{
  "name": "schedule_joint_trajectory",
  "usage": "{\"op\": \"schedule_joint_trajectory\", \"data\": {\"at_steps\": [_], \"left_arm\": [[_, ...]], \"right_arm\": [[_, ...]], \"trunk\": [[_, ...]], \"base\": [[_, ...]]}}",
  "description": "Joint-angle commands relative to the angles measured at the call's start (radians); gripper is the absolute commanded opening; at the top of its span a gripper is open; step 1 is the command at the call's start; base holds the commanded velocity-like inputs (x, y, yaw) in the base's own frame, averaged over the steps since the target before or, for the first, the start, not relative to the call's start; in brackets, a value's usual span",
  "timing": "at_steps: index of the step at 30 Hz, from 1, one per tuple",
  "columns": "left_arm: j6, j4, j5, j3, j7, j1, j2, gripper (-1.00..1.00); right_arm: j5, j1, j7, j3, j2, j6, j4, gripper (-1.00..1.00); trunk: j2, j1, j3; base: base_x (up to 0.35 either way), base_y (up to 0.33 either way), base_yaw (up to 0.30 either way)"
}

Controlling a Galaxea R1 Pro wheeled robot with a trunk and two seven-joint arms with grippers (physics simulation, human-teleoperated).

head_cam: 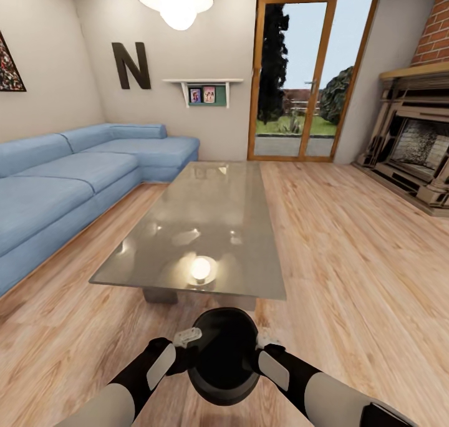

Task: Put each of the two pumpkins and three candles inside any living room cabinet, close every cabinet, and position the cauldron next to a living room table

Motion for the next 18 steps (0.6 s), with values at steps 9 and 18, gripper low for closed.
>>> {"op": "schedule_joint_trajectory", "data": {"at_steps": [9, 18], "left_arm": [[0.004, 0.000, -0.004, -0.001, 0.009, 0.000, 0.002, -1.00], [0.004, 0.000, -0.004, -0.001, 0.009, 0.000, 0.002, -1.00]], "right_arm": [[0.008, -0.002, -0.004, -0.003, -0.001, -0.008, -0.006, -1.00], [0.008, -0.002, -0.004, -0.003, -0.001, -0.008, -0.006, -1.00]], "trunk": [[-0.002, 0.003, -0.028], [-0.004, 0.006, -0.051]], "base": [[0.000, 0.000, 0.000], [0.000, 0.000, 0.000]]}}
